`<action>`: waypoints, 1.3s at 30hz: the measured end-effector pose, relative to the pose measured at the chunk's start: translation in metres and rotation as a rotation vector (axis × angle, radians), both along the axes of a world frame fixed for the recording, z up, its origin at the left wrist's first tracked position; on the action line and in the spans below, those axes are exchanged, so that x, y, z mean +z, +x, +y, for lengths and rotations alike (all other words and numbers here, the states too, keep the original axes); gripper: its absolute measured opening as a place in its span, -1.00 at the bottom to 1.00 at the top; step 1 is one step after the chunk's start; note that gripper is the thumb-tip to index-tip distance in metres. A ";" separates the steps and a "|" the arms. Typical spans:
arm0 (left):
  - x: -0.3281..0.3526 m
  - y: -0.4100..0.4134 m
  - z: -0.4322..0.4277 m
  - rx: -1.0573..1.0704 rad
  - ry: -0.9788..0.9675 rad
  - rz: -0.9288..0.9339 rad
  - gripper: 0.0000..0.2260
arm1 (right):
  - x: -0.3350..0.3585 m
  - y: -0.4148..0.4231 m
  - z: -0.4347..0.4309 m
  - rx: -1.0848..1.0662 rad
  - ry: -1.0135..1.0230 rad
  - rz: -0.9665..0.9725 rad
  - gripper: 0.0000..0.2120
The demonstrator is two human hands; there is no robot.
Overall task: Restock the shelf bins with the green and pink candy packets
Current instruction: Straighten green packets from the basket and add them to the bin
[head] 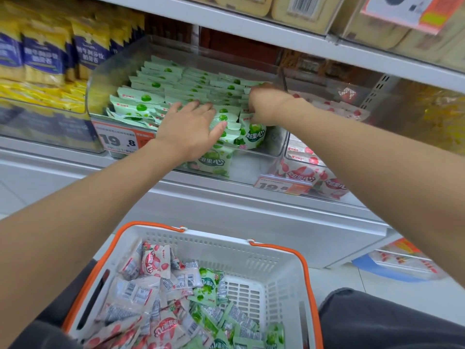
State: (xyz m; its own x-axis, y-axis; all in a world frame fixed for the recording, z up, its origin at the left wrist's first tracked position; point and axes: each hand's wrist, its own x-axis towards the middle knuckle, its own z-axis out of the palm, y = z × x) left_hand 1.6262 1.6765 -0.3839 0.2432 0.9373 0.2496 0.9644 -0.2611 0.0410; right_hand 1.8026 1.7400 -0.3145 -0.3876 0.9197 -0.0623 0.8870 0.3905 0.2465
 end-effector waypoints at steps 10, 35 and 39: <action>0.004 0.009 -0.020 -0.013 0.238 -0.264 -0.68 | 0.004 0.013 -0.017 0.037 0.090 0.178 -0.78; -0.187 0.012 -0.182 0.142 -0.955 -0.045 -0.82 | -0.371 0.051 -0.274 -1.302 -1.179 1.235 -0.59; -0.197 0.021 -0.180 0.216 -0.961 0.009 -0.86 | -0.387 0.026 -0.262 -1.543 -1.309 1.531 -0.52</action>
